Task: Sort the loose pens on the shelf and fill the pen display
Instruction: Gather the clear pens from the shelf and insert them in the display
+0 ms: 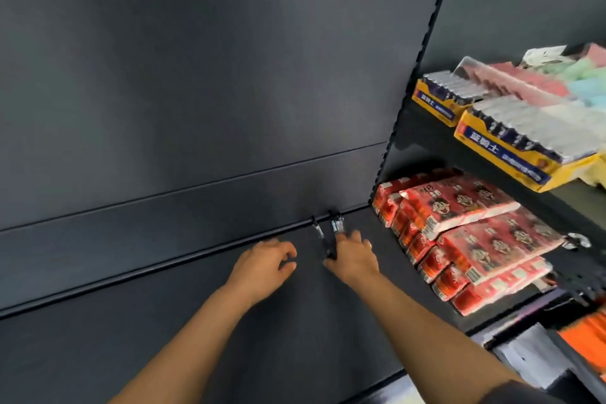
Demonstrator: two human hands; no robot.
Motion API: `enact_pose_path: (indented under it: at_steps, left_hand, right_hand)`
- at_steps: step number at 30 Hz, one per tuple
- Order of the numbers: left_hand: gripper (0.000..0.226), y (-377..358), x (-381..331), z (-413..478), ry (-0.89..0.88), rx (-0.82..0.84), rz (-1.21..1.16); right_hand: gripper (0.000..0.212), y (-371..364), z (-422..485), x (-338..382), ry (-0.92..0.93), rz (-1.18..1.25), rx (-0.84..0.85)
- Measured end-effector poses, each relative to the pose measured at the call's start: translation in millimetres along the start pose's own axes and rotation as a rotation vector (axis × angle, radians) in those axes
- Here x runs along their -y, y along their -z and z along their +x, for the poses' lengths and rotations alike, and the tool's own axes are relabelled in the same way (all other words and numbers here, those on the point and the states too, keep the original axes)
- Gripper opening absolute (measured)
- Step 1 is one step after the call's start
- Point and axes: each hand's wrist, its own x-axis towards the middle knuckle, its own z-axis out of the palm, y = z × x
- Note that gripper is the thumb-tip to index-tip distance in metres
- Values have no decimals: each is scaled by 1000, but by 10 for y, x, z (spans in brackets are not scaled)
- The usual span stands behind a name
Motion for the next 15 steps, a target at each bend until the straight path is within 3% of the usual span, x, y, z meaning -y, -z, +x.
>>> enact_pose_path:
  at_steps: [5,11,15]
  left_hand:
    - [26,-73,-77,41,107,-7,13]
    - [26,-204,-155,42,195,8,-5]
    - [26,-242,-204,78,206,9,-22]
  right_hand:
    - [50,-5,220,49,132,-184,-73]
    - [73,-92,335,51,265,-225,-24]
    - [56,-60,403,37,275,-176,9]
